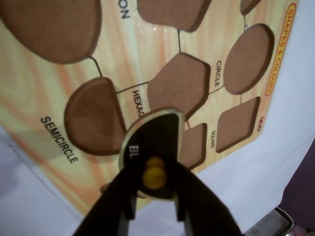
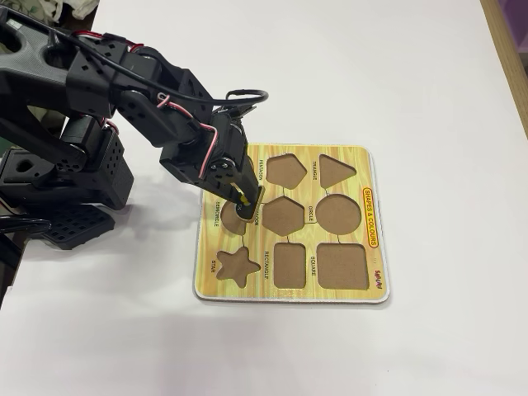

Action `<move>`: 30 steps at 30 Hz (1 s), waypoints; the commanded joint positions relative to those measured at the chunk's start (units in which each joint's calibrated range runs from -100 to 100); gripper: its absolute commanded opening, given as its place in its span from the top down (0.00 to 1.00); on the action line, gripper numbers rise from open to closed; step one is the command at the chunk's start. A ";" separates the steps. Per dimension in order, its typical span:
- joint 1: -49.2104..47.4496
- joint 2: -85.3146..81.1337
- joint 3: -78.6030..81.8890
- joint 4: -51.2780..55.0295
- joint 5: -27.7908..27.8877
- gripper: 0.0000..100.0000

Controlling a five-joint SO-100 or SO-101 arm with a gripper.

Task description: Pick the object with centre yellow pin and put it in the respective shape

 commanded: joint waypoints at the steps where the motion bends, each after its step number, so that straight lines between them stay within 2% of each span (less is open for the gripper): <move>1: -0.45 -0.43 -0.45 -0.78 0.47 0.99; 4: -0.45 -0.68 -0.63 -1.39 3.40 0.99; 14: -0.74 -0.18 -0.45 -0.61 8.06 0.99; 30: -5.53 -0.18 3.96 -0.61 7.38 0.99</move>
